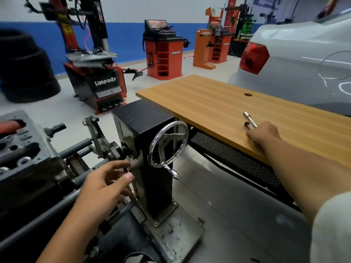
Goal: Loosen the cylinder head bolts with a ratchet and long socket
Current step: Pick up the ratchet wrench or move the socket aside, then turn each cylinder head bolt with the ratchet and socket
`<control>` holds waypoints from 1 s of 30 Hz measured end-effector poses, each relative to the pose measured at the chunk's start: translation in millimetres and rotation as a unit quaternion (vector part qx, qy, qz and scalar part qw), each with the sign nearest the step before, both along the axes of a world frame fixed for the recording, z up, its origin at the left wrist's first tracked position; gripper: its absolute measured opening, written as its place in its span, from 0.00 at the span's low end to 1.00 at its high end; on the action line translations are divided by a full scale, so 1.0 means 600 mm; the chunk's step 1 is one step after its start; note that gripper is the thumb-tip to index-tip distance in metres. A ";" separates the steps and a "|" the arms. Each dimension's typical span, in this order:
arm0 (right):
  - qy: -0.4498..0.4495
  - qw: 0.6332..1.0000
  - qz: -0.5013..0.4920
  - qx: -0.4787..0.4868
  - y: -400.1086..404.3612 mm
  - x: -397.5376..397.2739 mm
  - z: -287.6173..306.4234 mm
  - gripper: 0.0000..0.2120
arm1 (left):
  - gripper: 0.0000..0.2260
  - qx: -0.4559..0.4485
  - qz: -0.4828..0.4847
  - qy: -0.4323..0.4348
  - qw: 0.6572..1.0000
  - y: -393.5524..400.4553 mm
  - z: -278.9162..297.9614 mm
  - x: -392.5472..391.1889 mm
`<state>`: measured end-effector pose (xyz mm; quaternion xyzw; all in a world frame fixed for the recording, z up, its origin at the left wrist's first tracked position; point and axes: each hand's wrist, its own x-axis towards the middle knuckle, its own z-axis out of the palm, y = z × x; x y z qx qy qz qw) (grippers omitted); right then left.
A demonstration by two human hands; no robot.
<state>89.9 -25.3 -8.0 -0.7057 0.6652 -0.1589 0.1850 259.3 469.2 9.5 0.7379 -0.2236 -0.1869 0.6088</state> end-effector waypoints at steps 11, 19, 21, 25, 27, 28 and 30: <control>-0.179 0.983 -0.034 -0.037 -0.003 -0.006 0.030 0.21 | 0.10 -0.004 0.003 -0.018 1.000 -0.028 0.005 -0.019; -0.466 0.848 0.244 0.065 0.286 0.189 0.202 0.14 | 0.04 -0.073 0.075 -0.022 0.994 -0.031 0.058 -0.017; -0.468 0.788 0.389 0.096 0.441 0.252 0.196 0.13 | 0.08 -0.144 0.138 0.000 0.980 -0.014 0.082 -0.012; -0.502 0.652 0.559 0.102 0.738 0.320 0.197 0.14 | 0.24 -0.282 0.160 -0.002 0.946 0.068 0.136 0.022; -0.504 0.622 0.590 0.105 0.845 0.335 0.216 0.15 | 0.20 -0.297 0.245 0.002 0.923 0.129 0.153 0.042; -0.502 0.612 0.603 0.099 0.881 0.343 0.229 0.16 | 0.16 -0.288 0.317 0.010 0.903 0.166 0.158 0.052; -0.514 0.600 0.610 0.062 0.906 0.368 0.254 0.19 | 0.16 -0.282 0.431 0.038 0.856 0.241 0.150 0.066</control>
